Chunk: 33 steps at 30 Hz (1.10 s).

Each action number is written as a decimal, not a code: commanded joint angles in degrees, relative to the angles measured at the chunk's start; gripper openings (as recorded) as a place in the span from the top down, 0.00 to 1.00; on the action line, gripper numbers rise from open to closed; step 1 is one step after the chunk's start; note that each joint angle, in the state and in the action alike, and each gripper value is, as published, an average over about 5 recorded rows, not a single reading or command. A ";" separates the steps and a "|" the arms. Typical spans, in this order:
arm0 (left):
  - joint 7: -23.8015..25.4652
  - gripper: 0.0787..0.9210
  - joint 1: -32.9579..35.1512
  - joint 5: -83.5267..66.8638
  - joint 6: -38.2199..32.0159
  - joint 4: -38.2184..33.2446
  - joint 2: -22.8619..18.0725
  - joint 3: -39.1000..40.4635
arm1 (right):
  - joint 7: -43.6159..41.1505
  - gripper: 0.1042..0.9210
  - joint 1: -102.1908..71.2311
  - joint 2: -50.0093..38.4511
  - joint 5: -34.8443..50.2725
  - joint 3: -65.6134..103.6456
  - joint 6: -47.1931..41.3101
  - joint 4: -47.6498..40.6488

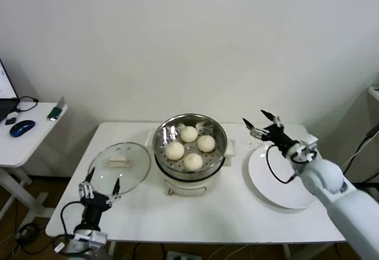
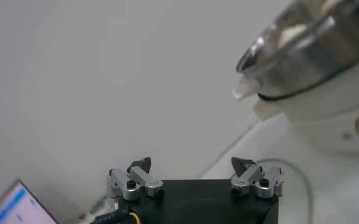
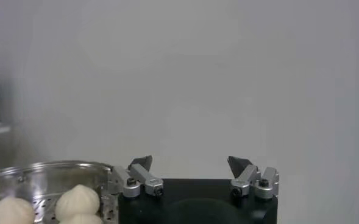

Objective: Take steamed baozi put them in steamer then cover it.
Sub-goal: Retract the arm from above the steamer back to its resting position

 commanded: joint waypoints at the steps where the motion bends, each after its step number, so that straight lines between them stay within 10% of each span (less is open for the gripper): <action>1: 1.09 0.12 -3.34 29.25 5.95 3.96 8.50 1.68 | 0.12 0.12 -21.60 9.69 -3.38 22.03 -1.62 3.97; 16: 2.04 0.12 -20.86 36.72 2.01 25.27 12.18 7.61 | -1.16 0.12 -25.37 12.16 -10.53 22.85 -3.12 4.34; 33: -3.09 0.12 -32.37 39.09 -1.35 40.11 7.61 11.42 | -0.99 0.12 -26.93 14.52 -14.33 23.46 -2.99 4.41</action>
